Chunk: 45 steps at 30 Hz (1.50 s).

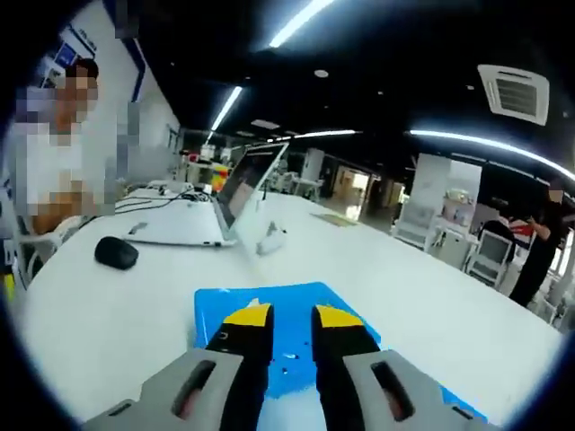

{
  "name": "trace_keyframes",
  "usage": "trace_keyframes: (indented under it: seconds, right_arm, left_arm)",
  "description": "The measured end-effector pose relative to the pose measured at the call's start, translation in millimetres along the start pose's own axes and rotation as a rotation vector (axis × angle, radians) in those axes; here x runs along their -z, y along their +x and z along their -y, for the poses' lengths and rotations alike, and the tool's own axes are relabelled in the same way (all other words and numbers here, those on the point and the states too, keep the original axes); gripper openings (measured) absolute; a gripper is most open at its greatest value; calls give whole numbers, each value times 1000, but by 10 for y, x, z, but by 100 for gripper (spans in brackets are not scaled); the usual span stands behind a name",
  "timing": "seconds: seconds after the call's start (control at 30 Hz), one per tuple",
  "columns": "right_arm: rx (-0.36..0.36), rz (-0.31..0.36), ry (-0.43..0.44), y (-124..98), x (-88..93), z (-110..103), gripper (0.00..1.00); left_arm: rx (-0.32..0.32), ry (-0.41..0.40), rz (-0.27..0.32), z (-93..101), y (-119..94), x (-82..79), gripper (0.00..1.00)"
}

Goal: Pick up the resistors one by one and place each resistor into its matching bin, sorting the parts by color and model until every resistor is separated into the correct bin for its type

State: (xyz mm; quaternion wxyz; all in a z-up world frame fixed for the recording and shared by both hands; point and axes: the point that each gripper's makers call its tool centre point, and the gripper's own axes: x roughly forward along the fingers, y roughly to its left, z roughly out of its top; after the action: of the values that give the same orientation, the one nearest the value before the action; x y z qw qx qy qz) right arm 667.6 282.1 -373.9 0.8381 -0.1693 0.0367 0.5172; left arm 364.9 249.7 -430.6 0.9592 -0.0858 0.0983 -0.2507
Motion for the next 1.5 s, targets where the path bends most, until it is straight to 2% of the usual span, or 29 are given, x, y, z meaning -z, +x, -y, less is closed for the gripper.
trace_keyframes:
  seconds: [0.1,0.23,0.33,0.37,0.43,0.63,0.73,0.9,1.03,1.2,1.27,1.33,1.5]
  right_arm:
    - [12,0,-42,-90,-16,28,19]
    - [-21,-8,-63,-178,-2,-33,19]
    - [-72,-34,-121,-272,17,-156,19]
    - [-102,-67,-208,-351,53,-229,19]
    - [-144,-98,-276,-461,103,-321,19]
    - [-276,-137,-332,-806,115,-628,19]
    - [-378,-176,-339,-976,163,-829,19]
    - [-524,-251,-423,-1236,281,-1123,19]
    - [-705,-310,-516,-1503,396,-1443,19]
    - [-897,-409,-641,-1749,676,-1730,17]
    - [-990,-484,-701,-1869,862,-1816,17]
    - [-1032,-544,-739,-1921,989,-1841,15]
    - [-1048,-588,-776,-1886,1112,-1843,12]
  left_arm:
    - [3,-4,-3,8,3,22,10]
    - [-6,0,-2,-26,-17,9,10]
    - [-14,2,-3,-50,-30,6,10]
    - [-14,0,-6,-49,-34,8,10]
    - [-14,2,-10,-32,-43,7,10]
    - [-3,8,-31,30,-4,84,10]
    - [7,4,-28,75,38,77,10]
    - [19,7,-17,121,74,34,10]
    - [15,10,-17,127,70,32,10]
    - [-4,41,-30,135,64,71,10]
    - [0,37,-32,148,63,79,10]
    - [3,37,-32,165,57,83,10]
    - [3,32,-31,169,35,88,10]
